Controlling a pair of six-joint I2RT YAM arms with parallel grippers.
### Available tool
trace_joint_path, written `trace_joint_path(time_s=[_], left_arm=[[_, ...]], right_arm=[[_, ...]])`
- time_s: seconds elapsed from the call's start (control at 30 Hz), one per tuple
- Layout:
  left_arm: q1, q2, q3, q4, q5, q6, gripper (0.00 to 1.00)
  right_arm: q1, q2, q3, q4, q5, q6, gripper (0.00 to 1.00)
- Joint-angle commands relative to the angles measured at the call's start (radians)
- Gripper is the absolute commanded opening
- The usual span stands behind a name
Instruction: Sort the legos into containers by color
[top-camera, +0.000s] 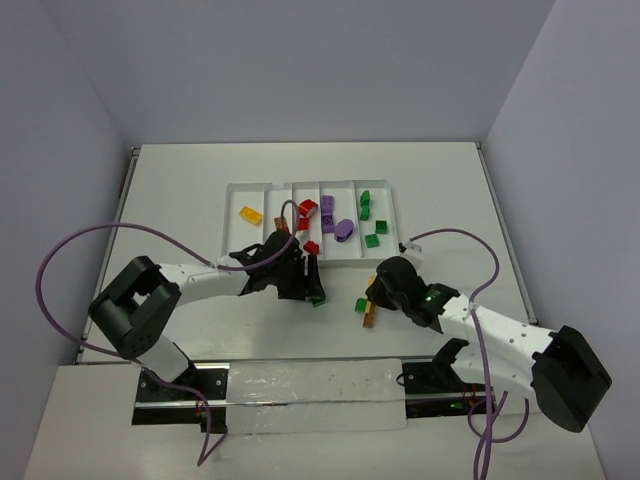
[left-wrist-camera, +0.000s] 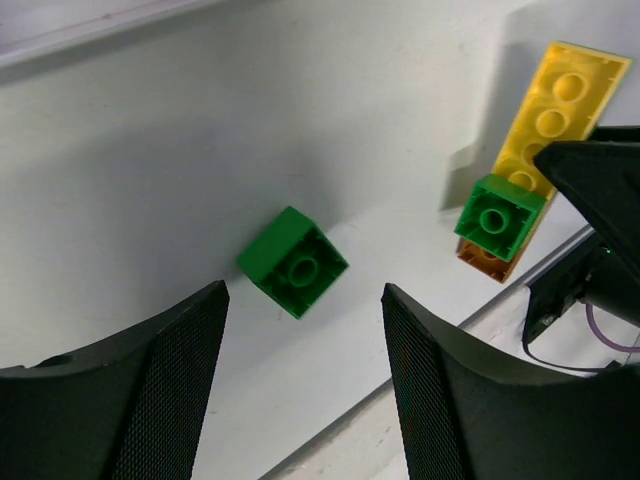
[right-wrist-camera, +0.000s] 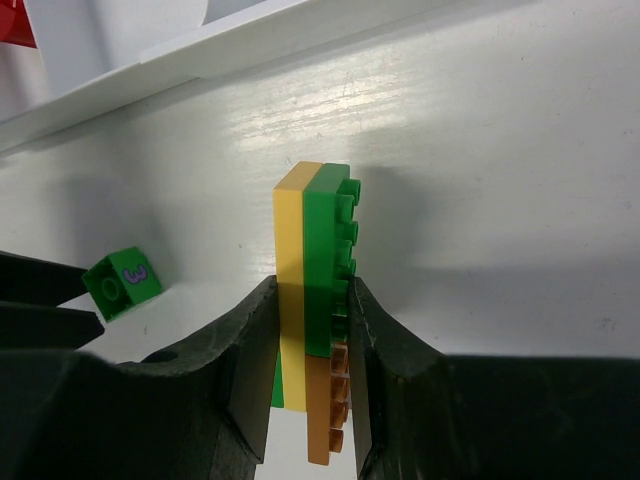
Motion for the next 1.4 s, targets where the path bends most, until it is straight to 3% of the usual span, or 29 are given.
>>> trace_joint_path(time_s=[0.0, 0.13, 0.2, 0.33, 0.47, 0.8, 1.37], left_arm=[[-0.018, -0.142, 0.061, -0.032, -0.016, 0.019, 0.70], [-0.015, -0.214, 0.061, -0.016, 0.017, 0.011, 0.69], [-0.015, -0.246, 0.055, 0.044, 0.106, 0.014, 0.69], [-0.017, -0.211, 0.036, 0.159, 0.257, 0.024, 0.67], [-0.019, -0.165, 0.035, 0.224, 0.310, 0.002, 0.68], [-0.035, -0.018, 0.082, 0.240, 0.363, -0.004, 0.68], [-0.041, 0.027, 0.056, 0.405, 0.438, -0.101, 0.62]], right_arm=[[-0.006, -0.038, 0.055, -0.006, 0.017, -0.021, 0.00], [-0.007, -0.060, 0.055, 0.006, -0.001, -0.039, 0.00], [-0.007, -0.088, 0.044, 0.036, -0.022, -0.054, 0.00], [-0.006, -0.142, 0.040, 0.079, -0.076, -0.075, 0.00], [-0.007, -0.172, 0.047, 0.098, -0.117, -0.084, 0.00], [-0.007, -0.180, 0.095, 0.090, -0.154, -0.100, 0.00], [-0.004, -0.167, 0.098, 0.118, -0.206, -0.090, 0.00]])
